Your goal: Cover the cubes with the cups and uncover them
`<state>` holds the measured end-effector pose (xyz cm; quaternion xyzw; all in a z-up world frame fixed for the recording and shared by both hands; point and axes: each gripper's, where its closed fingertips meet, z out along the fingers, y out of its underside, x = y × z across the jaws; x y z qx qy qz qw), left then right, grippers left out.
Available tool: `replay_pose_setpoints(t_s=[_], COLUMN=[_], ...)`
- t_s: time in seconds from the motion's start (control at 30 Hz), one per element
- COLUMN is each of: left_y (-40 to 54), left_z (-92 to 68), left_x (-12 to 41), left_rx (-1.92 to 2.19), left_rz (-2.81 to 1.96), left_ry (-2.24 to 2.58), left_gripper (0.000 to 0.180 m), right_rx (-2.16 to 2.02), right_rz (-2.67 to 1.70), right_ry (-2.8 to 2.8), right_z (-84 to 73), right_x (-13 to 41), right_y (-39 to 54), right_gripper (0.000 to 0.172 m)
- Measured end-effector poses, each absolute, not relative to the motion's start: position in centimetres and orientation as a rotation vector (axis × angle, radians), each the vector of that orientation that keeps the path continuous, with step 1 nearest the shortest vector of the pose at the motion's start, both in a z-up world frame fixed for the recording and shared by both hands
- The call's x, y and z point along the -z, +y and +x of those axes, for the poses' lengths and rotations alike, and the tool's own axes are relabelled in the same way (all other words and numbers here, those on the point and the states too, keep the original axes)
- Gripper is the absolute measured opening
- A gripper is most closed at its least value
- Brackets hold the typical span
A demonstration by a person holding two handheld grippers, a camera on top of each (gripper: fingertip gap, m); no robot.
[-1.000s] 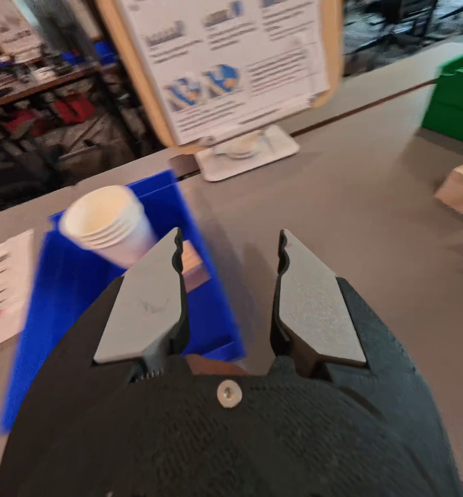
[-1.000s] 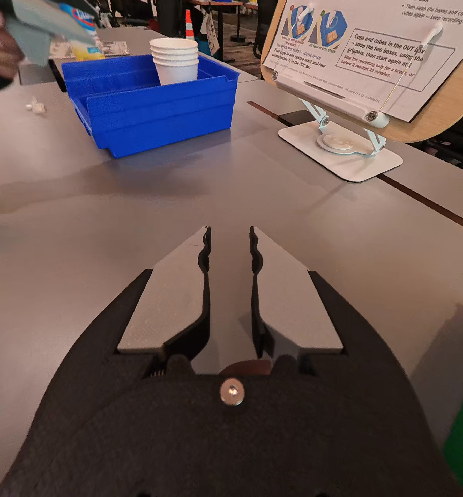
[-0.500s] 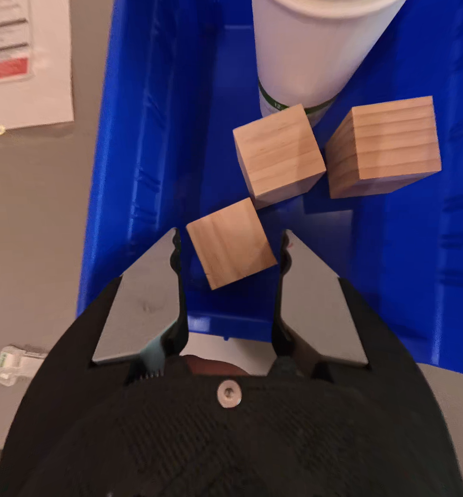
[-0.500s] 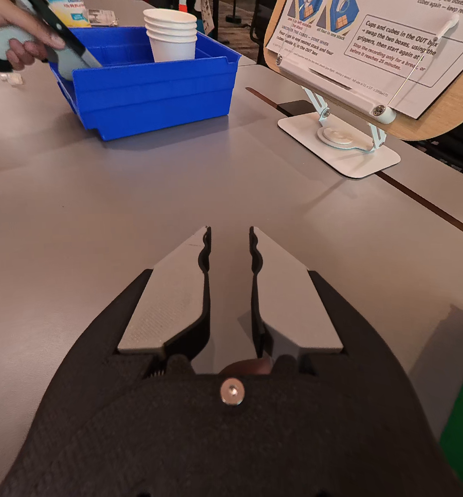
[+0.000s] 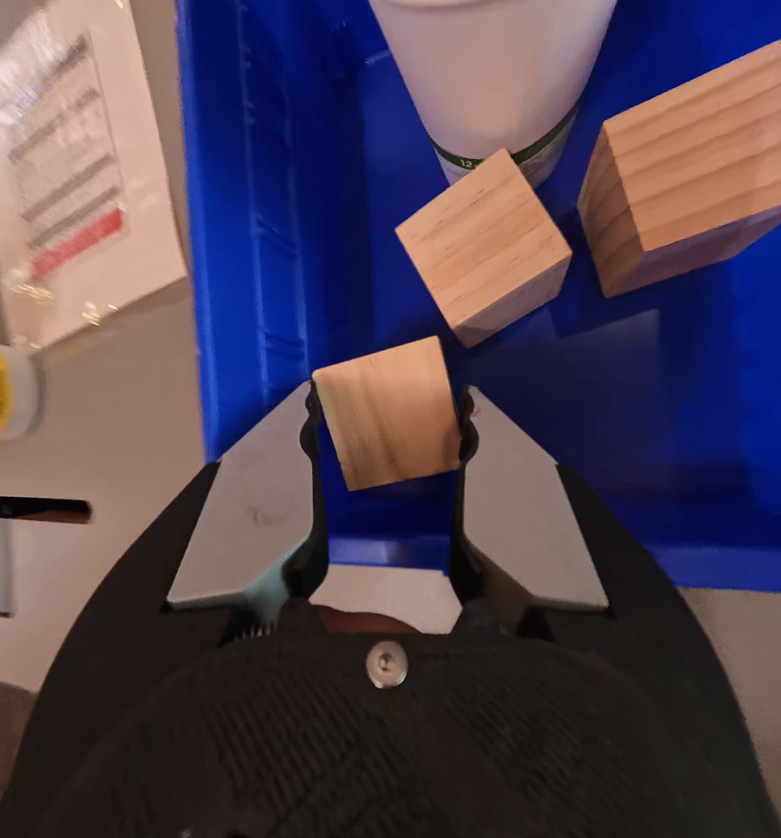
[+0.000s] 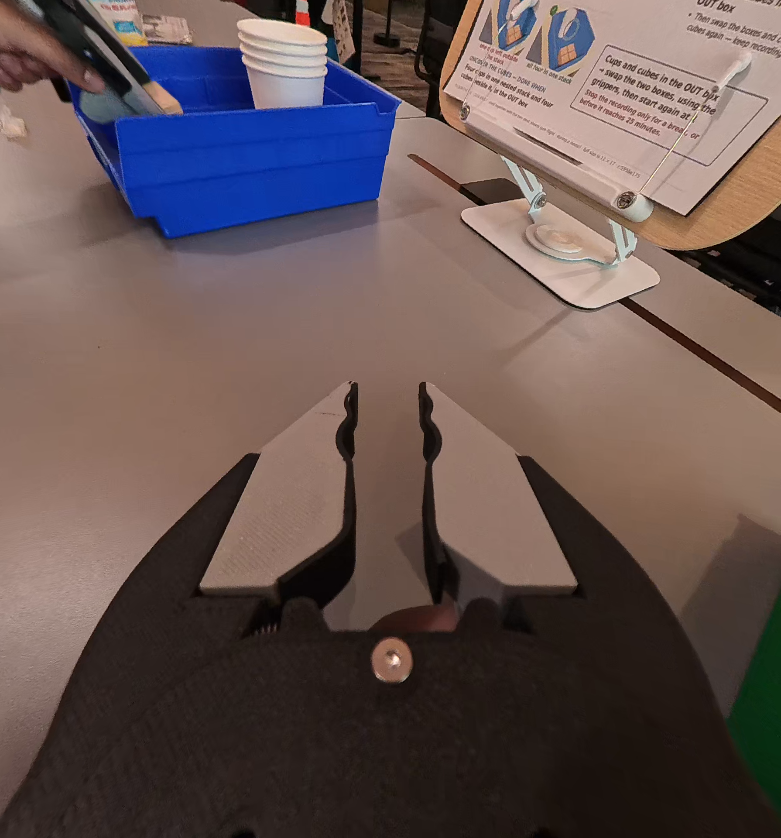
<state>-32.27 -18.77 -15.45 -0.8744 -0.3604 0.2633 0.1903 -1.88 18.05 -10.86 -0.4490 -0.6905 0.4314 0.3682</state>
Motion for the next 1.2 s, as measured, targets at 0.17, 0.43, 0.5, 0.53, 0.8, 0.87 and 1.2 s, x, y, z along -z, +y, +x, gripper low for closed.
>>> replay_pose_setpoints(t_s=[0.17, 0.43, 0.5, 0.53, 0.8, 0.87, 1.2], left_y=[-15.8, 0.9, 4.1, 5.4, 14.2, 15.5, 16.4], left_z=[-30.7, -15.4, -11.5, -9.7, -5.7, -6.3, -8.0], left_x=[7.5, 2.2, 4.3, 5.6, 14.3, 15.4, 17.0], left_rx=[-0.952, -0.604, -0.489, -0.427, -0.242, -0.228, -0.232], left_rz=[-2.391, -2.234, -2.230, -2.224, -2.284, -2.313, -2.496], left_ry=[-0.638, 0.353, 0.603, 0.722, 1.046, 1.028, 0.998], left_gripper=[0.061, 0.061, 0.061, 0.061, 0.059, 0.059, 0.059], right_rx=[-1.123, -1.189, -1.231, -1.255, -1.280, -1.261, -1.220], right_rz=[-1.181, -1.210, -1.196, -1.190, -1.193, -1.197, -1.188], right_ry=[-1.707, -1.527, -1.503, -1.496, -1.491, -1.505, -1.542], right_z=[-1.9, -1.7, -1.5, -1.4, -1.4, -1.5, -1.7], right_x=[10.1, 7.7, 7.1, 6.9, 6.9, 7.2, 7.7], right_y=[19.1, 21.5, 21.5, 21.5, 21.7, 21.6, 21.2], right_gripper=[0.023, 0.021, 0.021, 0.021, 0.021, 0.021, 0.020])
